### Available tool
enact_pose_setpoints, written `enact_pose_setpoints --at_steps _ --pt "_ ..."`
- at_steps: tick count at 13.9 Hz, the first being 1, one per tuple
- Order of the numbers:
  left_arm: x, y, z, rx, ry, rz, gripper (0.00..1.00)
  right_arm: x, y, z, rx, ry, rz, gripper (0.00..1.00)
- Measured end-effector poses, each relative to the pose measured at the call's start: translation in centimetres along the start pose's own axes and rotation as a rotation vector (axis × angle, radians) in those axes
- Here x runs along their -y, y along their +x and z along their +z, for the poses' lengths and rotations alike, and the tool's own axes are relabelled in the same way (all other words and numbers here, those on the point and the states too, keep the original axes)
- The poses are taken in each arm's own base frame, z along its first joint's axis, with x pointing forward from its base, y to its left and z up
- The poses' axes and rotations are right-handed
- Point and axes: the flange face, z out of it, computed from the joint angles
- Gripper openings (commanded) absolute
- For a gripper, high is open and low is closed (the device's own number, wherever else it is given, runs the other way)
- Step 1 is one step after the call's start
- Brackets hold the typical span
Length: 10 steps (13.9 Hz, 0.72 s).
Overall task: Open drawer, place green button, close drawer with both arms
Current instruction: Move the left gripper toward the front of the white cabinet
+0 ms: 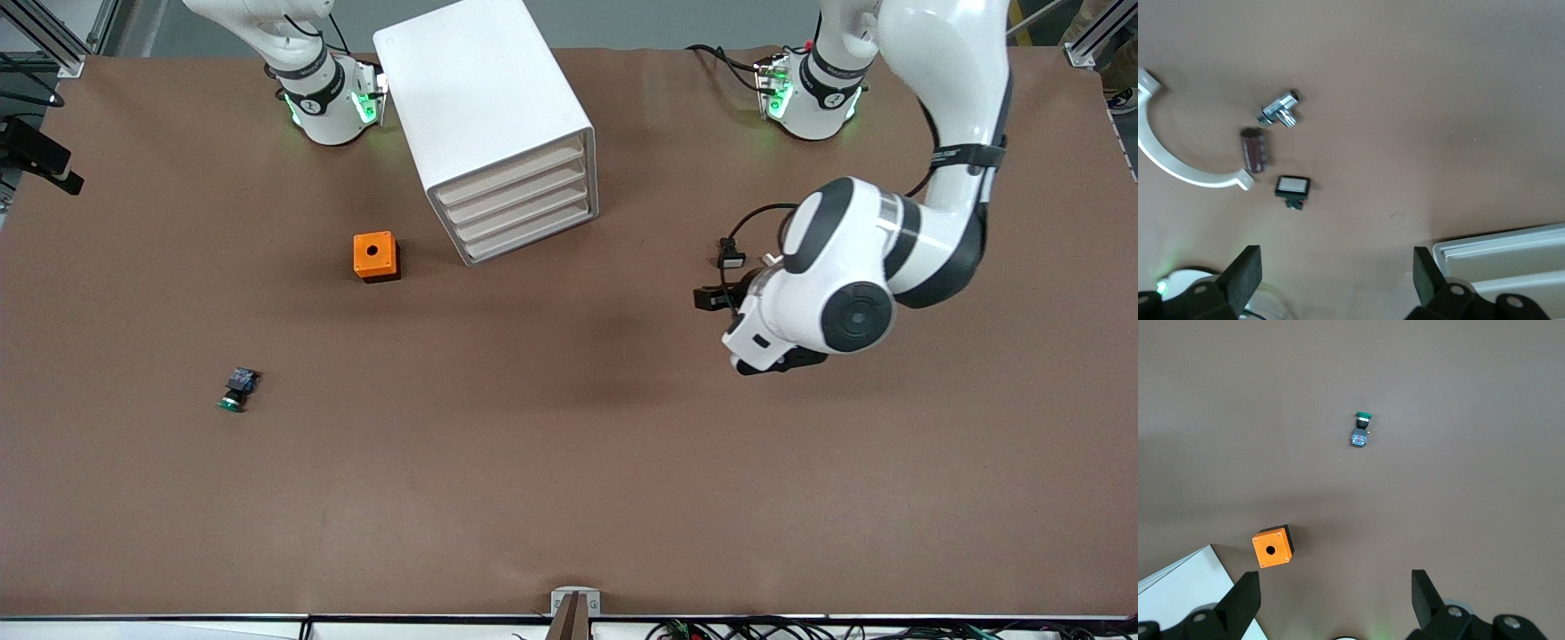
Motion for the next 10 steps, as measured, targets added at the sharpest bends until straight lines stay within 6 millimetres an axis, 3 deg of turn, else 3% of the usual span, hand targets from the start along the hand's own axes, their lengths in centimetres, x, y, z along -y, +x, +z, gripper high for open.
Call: enact_pose_setpoints --at_steps 6,10 --pt "-5.3 -1.4 4.6 0.112 -0.017 -0.3 1.0 0.0 0.0 0.0 0.0 0.0 -0.001 1.0" --pt "-9.2 -3.6 7.9 0.183 0.011 -0.492 1.0 0.2 0.2 -0.1 -0.015 -0.001 -0.005 1.0"
